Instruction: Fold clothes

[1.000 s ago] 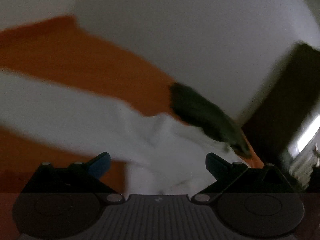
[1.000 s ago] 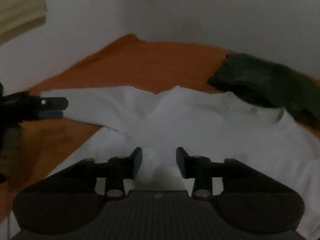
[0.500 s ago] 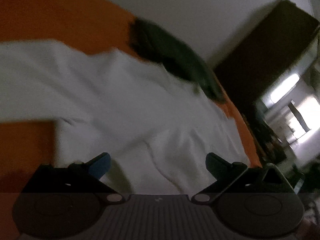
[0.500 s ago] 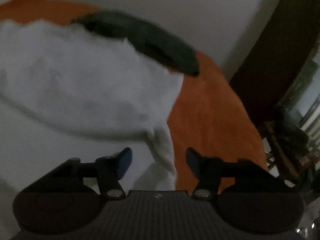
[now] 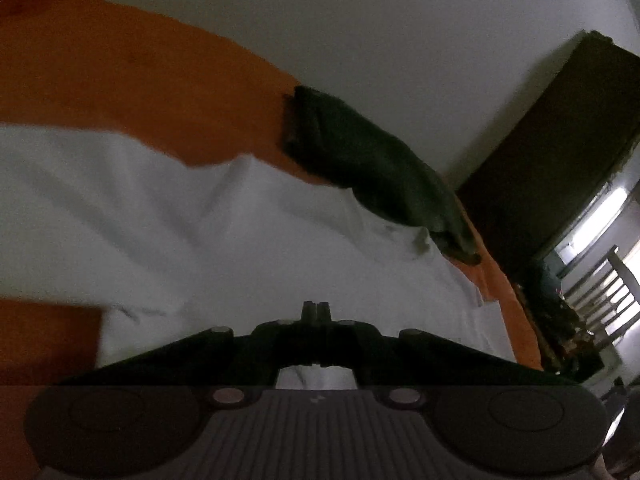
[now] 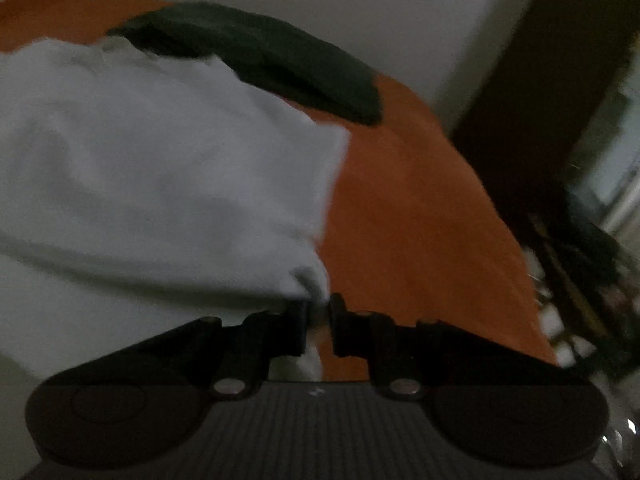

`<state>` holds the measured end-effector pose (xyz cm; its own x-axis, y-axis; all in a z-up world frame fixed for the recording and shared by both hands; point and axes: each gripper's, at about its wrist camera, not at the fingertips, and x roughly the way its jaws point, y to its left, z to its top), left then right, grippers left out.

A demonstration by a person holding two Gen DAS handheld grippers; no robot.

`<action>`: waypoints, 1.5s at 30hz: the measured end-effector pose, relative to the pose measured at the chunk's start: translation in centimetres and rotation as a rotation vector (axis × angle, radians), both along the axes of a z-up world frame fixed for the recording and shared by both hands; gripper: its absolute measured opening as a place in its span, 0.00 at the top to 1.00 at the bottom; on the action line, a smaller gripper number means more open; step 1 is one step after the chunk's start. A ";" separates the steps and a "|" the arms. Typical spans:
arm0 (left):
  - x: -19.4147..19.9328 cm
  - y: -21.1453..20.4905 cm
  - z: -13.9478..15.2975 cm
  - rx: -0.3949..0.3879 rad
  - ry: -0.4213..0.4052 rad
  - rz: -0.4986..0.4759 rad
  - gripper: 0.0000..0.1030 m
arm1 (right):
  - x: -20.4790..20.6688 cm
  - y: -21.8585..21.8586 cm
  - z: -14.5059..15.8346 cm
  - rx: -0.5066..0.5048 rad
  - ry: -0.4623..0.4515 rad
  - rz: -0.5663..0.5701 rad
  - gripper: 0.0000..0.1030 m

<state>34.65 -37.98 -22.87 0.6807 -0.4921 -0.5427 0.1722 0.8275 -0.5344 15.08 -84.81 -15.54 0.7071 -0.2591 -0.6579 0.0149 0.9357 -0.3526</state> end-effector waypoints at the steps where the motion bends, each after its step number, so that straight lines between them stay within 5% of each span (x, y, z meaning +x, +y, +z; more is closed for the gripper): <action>1: 0.0 -0.3 0.0 0.038 0.004 -0.029 1.00 | -0.4 0.0 -0.5 -0.027 0.011 -0.003 0.82; 4: 0.1 -1.7 -0.6 0.142 0.038 -0.129 0.94 | -0.7 -1.8 -1.0 0.001 0.045 -0.056 0.82; 5: 0.2 -2.2 -1.0 0.157 0.064 -0.156 0.76 | -1.0 -2.0 0.0 0.054 0.005 -0.052 0.82; 6: 0.1 -2.8 -1.5 0.161 0.085 -0.173 0.39 | -1.2 -2.2 1.1 0.104 -0.036 -0.044 0.82; 8: 0.0 -3.5 -2.5 0.165 0.101 -0.174 0.03 | -2.0 -1.2 2.6 0.139 -0.136 0.100 0.73; 11: 0.1 -4.0 -3.5 0.143 0.106 -0.135 0.11 | 0.0 0.8 1.2 0.013 -0.022 0.174 0.68; 14: 0.8 -4.3 -3.5 0.091 0.102 -0.131 0.92 | 1.1 0.7 0.5 -0.053 -0.049 0.196 0.68; 18: 0.5 -4.8 -1.7 0.159 0.001 -0.110 0.93 | 1.1 0.1 1.4 -0.092 -0.081 0.214 0.65; 20: 0.9 -4.3 -0.6 0.137 -0.022 -0.081 0.93 | 1.0 0.0 1.9 -0.095 -0.064 0.224 0.48; 22: 1.0 -3.5 -0.2 0.147 -0.016 -0.057 0.93 | 1.5 -0.3 1.7 -0.071 0.046 0.225 0.42; 24: 0.9 -2.6 -0.2 0.175 0.010 -0.042 0.93 | 2.4 -1.0 1.6 -0.032 0.177 0.224 0.47; 25: 0.6 -2.1 -0.6 0.177 0.028 -0.065 0.93 | 2.6 -1.4 2.7 -0.010 0.129 0.202 0.47; 27: 0.0 -1.7 -1.2 0.162 0.042 -0.110 0.89 | 3.8 -2.4 5.5 0.102 0.051 0.179 0.47; 31: -1.9 -1.9 -1.2 0.105 0.009 -0.165 0.85 | 11.1 -2.7 8.5 0.352 0.131 0.225 0.42; 32: -2.2 -2.1 -1.2 0.121 0.008 -0.166 0.87 | 13.9 -2.5 8.5 0.361 0.221 0.218 0.42; 34: -2.5 -2.0 -1.5 0.116 0.015 -0.155 0.88 | 17.1 -1.8 8.2 0.377 0.560 0.321 0.43; 36: -2.5 -0.9 -1.9 0.051 0.039 -0.126 0.89 | 16.1 -0.8 8.7 0.340 0.828 0.543 0.43; 41: -2.4 0.6 -1.9 0.011 0.046 -0.118 0.88 | 10.1 -0.3 8.3 0.081 0.689 0.527 0.33; 43: -2.4 0.9 -1.9 0.027 0.056 -0.098 0.78 | 7.2 -1.6 7.2 0.213 0.596 0.320 0.27; 45: -2.6 1.1 -2.0 0.032 0.079 -0.083 0.47 | 2.4 -3.0 6.0 0.380 0.533 0.176 0.27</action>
